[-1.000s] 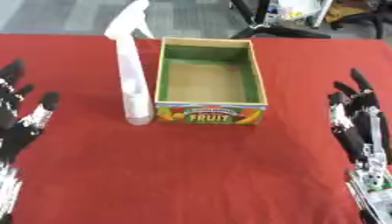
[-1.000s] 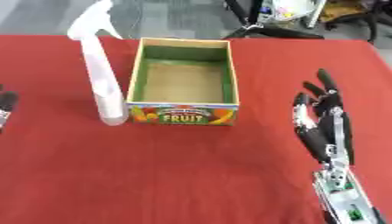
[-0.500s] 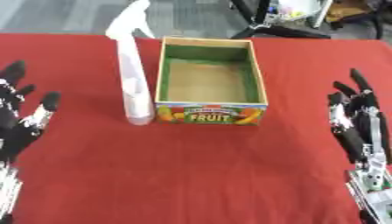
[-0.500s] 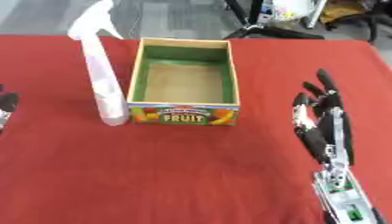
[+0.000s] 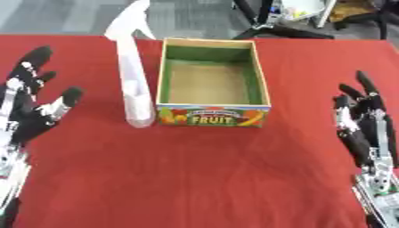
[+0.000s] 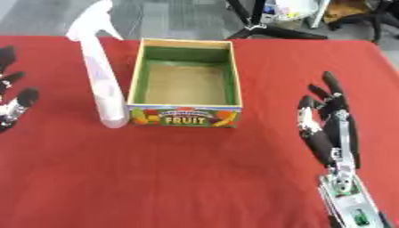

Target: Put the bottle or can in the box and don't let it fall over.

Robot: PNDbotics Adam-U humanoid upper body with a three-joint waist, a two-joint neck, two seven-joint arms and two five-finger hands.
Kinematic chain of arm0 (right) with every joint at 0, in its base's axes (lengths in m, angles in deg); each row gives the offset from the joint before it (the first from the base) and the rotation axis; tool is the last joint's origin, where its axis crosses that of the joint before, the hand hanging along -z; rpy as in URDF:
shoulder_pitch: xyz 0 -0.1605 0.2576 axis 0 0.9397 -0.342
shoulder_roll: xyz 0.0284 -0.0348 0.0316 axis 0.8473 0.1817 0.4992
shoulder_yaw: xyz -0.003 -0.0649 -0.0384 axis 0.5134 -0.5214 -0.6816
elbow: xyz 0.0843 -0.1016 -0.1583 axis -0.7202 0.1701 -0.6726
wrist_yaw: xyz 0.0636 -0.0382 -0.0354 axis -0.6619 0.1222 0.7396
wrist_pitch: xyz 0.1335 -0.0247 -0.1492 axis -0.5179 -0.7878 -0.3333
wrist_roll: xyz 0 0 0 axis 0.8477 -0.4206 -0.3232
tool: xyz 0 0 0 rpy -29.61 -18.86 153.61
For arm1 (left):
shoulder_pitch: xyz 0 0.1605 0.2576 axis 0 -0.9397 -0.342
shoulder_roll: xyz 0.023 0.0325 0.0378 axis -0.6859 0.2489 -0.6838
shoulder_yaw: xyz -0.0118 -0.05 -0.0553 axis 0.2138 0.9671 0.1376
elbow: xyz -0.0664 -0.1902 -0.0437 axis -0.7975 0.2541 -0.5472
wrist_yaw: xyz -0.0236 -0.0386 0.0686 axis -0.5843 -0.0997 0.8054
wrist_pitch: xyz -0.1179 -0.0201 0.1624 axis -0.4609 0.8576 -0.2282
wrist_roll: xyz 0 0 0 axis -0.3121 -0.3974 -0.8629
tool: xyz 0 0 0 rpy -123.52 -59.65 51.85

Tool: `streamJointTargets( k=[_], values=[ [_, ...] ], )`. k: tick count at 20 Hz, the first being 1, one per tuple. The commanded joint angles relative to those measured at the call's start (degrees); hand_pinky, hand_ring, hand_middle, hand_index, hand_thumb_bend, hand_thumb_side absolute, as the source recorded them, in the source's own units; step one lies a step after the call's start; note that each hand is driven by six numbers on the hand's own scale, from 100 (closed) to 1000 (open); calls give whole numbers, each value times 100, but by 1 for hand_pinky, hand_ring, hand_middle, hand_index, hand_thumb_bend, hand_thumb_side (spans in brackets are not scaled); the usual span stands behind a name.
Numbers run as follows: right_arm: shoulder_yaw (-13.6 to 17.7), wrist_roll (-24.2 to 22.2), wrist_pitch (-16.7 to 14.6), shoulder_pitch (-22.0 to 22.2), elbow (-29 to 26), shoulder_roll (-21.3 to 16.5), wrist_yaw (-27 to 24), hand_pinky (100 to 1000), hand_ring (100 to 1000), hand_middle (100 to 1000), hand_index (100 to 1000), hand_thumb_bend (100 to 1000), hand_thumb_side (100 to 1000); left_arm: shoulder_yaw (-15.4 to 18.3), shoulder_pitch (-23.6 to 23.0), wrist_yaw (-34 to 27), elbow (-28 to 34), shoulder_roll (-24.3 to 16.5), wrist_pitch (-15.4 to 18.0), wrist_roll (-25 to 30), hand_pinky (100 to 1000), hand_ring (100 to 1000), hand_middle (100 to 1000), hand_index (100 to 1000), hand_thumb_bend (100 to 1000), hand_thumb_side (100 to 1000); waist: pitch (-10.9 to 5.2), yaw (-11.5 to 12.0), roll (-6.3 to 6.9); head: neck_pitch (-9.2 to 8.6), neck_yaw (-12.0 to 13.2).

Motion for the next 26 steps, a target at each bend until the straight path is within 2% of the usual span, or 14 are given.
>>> streamJointTargets(
  k=[1,6,12,22,26],
  values=[
    [-15,-33,-7,-56,-50,-58,-51,783,882,1000,958,100,470,-134,356,-32,-392,-114,-93,0,904,1000,929,890,851,550,-71,-31,3,-34,33],
    [-36,-59,-9,-68,-50,-39,-71,784,883,1000,959,100,470,-367,889,-74,-1145,39,-65,1,897,1000,926,884,912,552,-62,-86,-20,-49,57],
    [-63,-95,-14,-86,-51,-13,-93,784,883,1000,959,100,470,-588,1407,-312,-1821,202,172,184,884,1000,912,878,926,542,-50,-150,-40,-93,59],
    [-89,-139,-22,-117,-48,21,-124,784,884,1000,959,100,470,-829,1933,-394,-2559,378,249,703,859,1000,899,880,907,561,-21,-255,-58,-116,78],
    [-90,-146,-26,-124,-44,23,-126,785,884,1000,959,100,470,-876,1962,-331,-2644,384,247,1024,817,1000,878,875,842,530,-18,-277,-47,-113,79]
  ],
)
